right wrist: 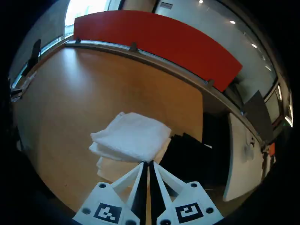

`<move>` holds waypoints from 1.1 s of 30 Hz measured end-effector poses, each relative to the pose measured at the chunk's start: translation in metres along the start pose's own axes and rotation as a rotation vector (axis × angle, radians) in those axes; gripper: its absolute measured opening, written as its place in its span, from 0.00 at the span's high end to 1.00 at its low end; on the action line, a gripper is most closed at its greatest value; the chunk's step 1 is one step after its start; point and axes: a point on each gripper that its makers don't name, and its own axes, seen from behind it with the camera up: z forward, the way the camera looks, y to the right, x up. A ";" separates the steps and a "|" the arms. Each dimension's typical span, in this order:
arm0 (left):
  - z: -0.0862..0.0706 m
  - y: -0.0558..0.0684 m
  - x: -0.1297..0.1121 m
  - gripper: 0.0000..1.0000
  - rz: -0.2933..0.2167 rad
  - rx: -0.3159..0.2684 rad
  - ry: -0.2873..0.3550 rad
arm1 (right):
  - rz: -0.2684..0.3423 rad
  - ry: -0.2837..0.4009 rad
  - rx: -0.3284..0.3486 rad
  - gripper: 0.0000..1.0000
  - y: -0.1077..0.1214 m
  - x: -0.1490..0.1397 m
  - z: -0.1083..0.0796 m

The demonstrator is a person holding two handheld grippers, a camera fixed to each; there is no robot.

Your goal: Fold towel

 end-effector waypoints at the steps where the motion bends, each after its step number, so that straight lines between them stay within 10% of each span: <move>1: 0.000 0.000 0.000 0.09 0.001 0.000 0.000 | 0.003 -0.006 -0.002 0.97 0.001 -0.003 0.001; 33: -0.006 -0.003 0.000 0.09 0.017 0.022 -0.008 | 0.104 -0.155 0.001 0.97 0.000 -0.079 0.032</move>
